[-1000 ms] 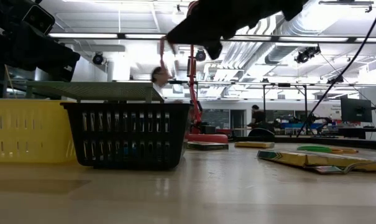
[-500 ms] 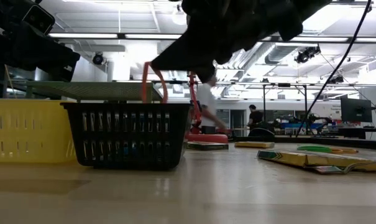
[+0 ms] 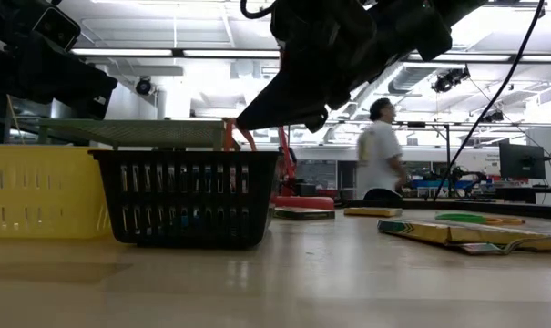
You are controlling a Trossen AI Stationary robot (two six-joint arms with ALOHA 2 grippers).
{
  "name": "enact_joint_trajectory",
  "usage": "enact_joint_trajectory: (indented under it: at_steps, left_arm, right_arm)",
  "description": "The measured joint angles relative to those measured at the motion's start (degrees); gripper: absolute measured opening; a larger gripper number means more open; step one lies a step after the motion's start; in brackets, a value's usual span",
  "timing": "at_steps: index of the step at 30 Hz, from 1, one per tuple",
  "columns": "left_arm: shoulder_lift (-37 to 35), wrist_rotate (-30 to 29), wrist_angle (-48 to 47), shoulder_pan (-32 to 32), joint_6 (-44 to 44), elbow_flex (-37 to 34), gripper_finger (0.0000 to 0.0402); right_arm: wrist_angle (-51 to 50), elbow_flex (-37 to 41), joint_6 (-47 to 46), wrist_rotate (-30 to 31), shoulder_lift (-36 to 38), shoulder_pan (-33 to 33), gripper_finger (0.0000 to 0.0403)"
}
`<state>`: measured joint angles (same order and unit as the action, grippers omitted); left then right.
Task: Pick & Place Office Desk Supplies
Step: Put the orange rubber band into the black bin
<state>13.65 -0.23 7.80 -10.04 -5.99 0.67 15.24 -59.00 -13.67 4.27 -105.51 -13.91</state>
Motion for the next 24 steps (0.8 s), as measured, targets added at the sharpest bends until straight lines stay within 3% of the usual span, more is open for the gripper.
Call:
enact_joint_trajectory:
  at_steps: [24]
  left_arm:
    - [0.0, 0.0, 0.01, 0.01, 0.01, 0.0, 0.0071]
  right_arm:
    - [-0.02, 0.0, 1.92, -1.44, 0.07, 0.02, 0.0002]
